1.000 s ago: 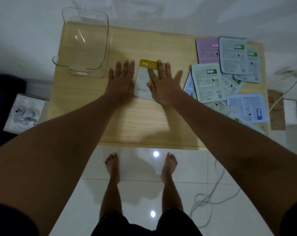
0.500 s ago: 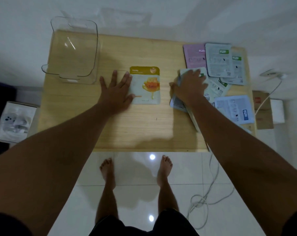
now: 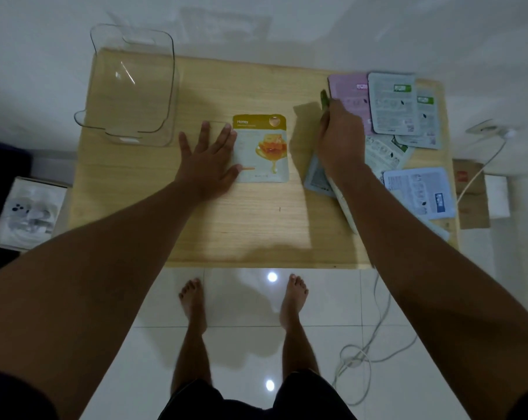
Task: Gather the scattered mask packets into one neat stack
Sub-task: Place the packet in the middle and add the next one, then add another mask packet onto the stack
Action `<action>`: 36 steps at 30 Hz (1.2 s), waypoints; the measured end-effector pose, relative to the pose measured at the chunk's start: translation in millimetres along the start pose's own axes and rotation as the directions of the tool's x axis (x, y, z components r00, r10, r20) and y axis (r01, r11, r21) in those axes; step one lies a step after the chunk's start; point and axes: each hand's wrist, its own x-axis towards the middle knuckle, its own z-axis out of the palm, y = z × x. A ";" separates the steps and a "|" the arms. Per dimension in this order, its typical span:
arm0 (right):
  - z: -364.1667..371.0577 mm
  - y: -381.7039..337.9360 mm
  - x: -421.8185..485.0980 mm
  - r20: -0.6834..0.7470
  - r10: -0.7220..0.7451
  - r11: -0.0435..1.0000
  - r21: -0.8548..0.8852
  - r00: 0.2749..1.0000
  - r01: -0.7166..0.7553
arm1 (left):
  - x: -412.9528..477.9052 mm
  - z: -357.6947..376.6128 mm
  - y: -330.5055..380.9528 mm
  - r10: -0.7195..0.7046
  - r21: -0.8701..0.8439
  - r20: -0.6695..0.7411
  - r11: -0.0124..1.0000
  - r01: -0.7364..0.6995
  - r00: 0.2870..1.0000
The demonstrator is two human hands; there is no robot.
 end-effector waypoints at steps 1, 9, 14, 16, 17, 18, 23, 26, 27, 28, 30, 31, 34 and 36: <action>-8.3 -8.9 5.9 -0.035 -0.029 0.998 0.050 0.999 0.031 | 0.5 -0.9 0.0 0.000 -0.008 0.007 1.000 0.000 1.000; -5.4 -58.5 21.2 0.010 0.009 0.931 0.366 1.000 -0.012 | -0.4 -3.2 -0.3 -0.025 -0.152 -0.034 0.988 0.019 0.999; 37.7 -56.5 -3.1 0.170 0.000 0.922 0.381 0.986 -0.066 | 1.9 -0.9 -0.2 -0.039 -0.169 -0.052 0.985 0.030 0.998; 54.9 -52.6 -9.7 0.266 -0.087 0.972 0.234 0.960 0.023 | 2.7 0.6 -0.7 -0.019 -0.108 -0.040 0.994 0.014 0.999; 61.5 -50.7 -13.3 0.314 -0.132 0.986 0.135 0.940 0.093 | 3.0 1.6 -1.2 -0.013 -0.083 -0.035 0.996 0.010 0.999; 66.9 -49.1 -16.9 0.363 -0.169 0.986 0.055 0.916 0.160 | 3.0 2.6 -1.7 -0.011 -0.061 -0.031 0.998 0.009 0.999; 81.1 -43.5 -27.0 0.462 -0.267 0.941 -0.066 0.846 0.333 | 2.4 6.0 -2.3 -0.007 -0.020 -0.043 1.000 0.006 0.999; 77.8 -42.8 -27.9 0.447 -0.279 0.948 -0.011 0.850 0.317 | 2.2 6.7 -1.3 -0.019 -0.030 -0.037 0.999 0.018 0.999; 74.5 -41.9 -27.7 0.418 -0.269 0.956 0.009 0.867 0.292 | 2.2 6.6 -0.8 -0.024 -0.026 -0.029 0.999 0.023 0.999; 69.7 -39.8 -26.8 0.374 -0.237 0.967 0.006 0.896 0.253 | 2.4 6.1 -0.5 -0.027 -0.024 -0.020 0.999 0.027 0.999; 58.1 -31.1 -23.5 0.291 -0.094 0.987 -0.099 0.952 0.128 | 3.0 4.1 -0.2 -0.031 -0.032 0.003 0.999 0.031 1.000; 52.1 -25.6 -21.6 0.276 0.000 0.984 -0.174 0.961 0.050 | 3.4 2.5 -0.3 -0.031 -0.038 0.014 0.999 0.031 0.999; 39.5 -9.2 -19.3 0.302 0.247 0.945 -0.286 0.921 -0.159 | 4.6 -2.1 0.7 -0.033 -0.044 0.035 0.998 0.035 0.999; 37.7 -0.5 -20.3 0.334 0.298 0.938 -0.275 0.894 -0.210 | 5.4 -4.1 1.8 -0.047 -0.051 0.041 0.997 0.049 0.998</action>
